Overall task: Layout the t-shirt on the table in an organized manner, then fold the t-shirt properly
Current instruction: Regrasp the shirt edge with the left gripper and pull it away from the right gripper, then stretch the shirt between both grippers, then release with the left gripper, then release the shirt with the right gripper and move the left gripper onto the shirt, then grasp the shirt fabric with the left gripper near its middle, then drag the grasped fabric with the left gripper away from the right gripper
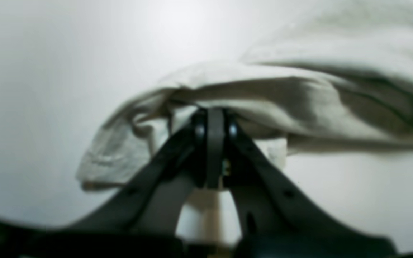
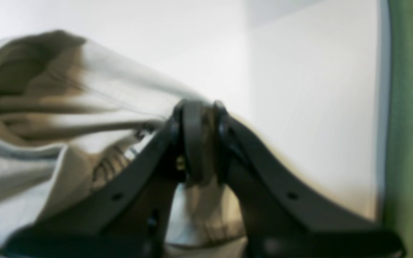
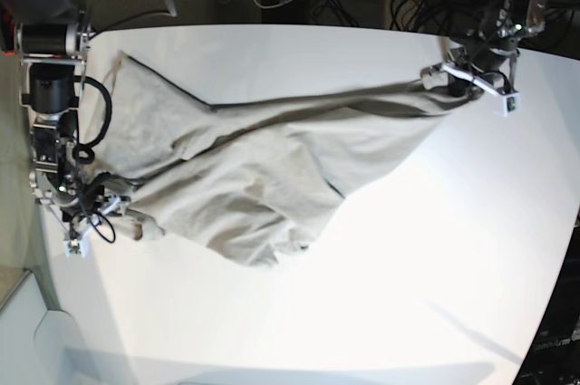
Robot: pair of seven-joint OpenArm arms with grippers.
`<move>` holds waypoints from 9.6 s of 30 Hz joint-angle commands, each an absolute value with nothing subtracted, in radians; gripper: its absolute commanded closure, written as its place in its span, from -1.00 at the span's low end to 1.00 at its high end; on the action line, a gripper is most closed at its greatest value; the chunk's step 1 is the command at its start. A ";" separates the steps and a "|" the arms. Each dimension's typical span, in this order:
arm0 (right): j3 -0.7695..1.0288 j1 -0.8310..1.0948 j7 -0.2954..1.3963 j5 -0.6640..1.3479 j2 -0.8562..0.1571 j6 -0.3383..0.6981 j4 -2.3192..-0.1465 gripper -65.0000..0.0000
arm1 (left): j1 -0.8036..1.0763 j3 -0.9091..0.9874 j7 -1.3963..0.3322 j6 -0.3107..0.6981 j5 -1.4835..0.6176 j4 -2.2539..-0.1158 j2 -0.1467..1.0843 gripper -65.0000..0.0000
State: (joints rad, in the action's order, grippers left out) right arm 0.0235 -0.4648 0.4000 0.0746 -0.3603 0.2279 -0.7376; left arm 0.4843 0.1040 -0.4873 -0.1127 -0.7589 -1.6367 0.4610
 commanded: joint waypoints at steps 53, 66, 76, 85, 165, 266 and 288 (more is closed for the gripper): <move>0.025 -0.476 0.433 0.056 -0.344 0.199 -0.740 0.85 | 0.285 0.193 -0.483 -0.140 -0.733 -1.518 0.354 0.99; 0.025 -0.424 0.467 0.058 -0.352 0.200 -0.951 0.85 | 0.340 0.288 -0.484 -0.140 -0.733 -1.797 0.269 0.97; 0.134 -0.255 0.638 0.058 -0.282 0.216 -1.468 0.68 | 0.292 0.291 -0.579 -0.140 -0.733 -1.778 0.277 0.97; 0.128 -0.116 0.754 0.051 -0.159 0.317 -1.604 0.40 | 0.101 0.288 -0.828 -0.140 -0.731 -1.662 0.271 0.20; 0.136 0.128 0.750 0.050 -0.199 0.317 -1.600 0.39 | -0.174 -0.624 -0.641 -0.148 -0.268 -1.514 -0.016 1.00; 0.133 0.128 0.710 0.054 -0.191 0.317 -1.509 0.41 | -0.366 0.375 -0.753 -0.137 -0.277 -1.271 0.432 0.98; 0.130 0.125 0.708 0.056 -0.193 0.318 -1.578 0.41 | -0.283 0.377 -0.992 -0.051 -0.403 -1.495 0.398 0.06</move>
